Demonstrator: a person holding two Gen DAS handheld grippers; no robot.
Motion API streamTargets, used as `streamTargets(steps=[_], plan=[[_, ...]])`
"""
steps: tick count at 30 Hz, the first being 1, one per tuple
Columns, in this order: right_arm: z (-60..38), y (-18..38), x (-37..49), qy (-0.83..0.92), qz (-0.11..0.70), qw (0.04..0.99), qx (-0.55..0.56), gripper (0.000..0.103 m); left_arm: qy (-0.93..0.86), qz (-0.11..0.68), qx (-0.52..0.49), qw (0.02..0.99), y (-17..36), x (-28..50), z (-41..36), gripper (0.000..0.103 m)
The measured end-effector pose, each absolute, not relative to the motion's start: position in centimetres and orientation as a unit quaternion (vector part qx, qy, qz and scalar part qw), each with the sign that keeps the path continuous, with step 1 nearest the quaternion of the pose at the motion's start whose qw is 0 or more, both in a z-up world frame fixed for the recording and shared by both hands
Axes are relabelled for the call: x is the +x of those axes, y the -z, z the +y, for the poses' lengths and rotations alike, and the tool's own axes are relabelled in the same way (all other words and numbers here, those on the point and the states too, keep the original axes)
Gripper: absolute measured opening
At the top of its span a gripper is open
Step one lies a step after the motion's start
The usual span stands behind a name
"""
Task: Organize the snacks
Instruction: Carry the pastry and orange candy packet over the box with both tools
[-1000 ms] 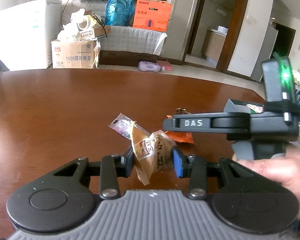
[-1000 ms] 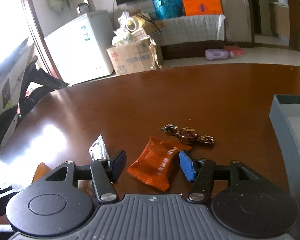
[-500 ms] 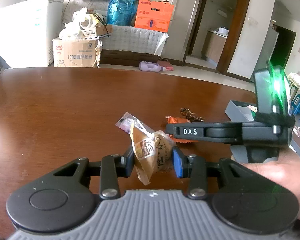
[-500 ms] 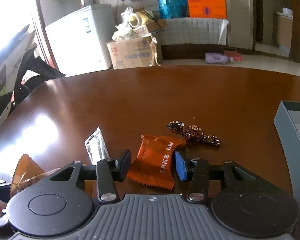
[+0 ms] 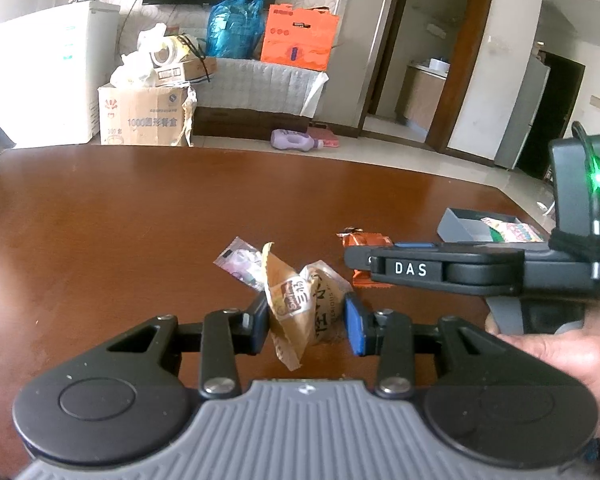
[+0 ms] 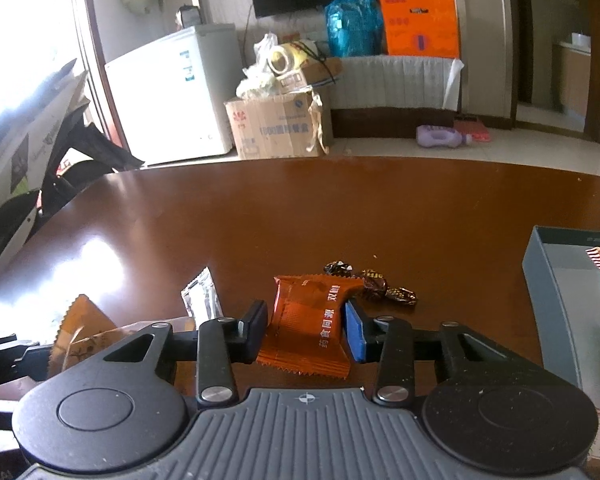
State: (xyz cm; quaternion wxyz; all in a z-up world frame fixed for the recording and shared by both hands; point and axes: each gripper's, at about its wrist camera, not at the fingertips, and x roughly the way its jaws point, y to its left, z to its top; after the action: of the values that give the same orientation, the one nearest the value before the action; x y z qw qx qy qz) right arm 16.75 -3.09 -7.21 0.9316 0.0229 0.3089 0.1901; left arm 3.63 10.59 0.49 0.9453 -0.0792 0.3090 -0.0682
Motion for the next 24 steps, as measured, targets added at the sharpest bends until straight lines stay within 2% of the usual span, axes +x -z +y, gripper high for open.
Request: streamTargets(steps=[24], plan=[[-8.2,3.1,13.1,-0.180,0.259,0.947,0.051,0.040,0.088,0.293,-0.071,0.950,-2.2,4.1,8.3,0.033]])
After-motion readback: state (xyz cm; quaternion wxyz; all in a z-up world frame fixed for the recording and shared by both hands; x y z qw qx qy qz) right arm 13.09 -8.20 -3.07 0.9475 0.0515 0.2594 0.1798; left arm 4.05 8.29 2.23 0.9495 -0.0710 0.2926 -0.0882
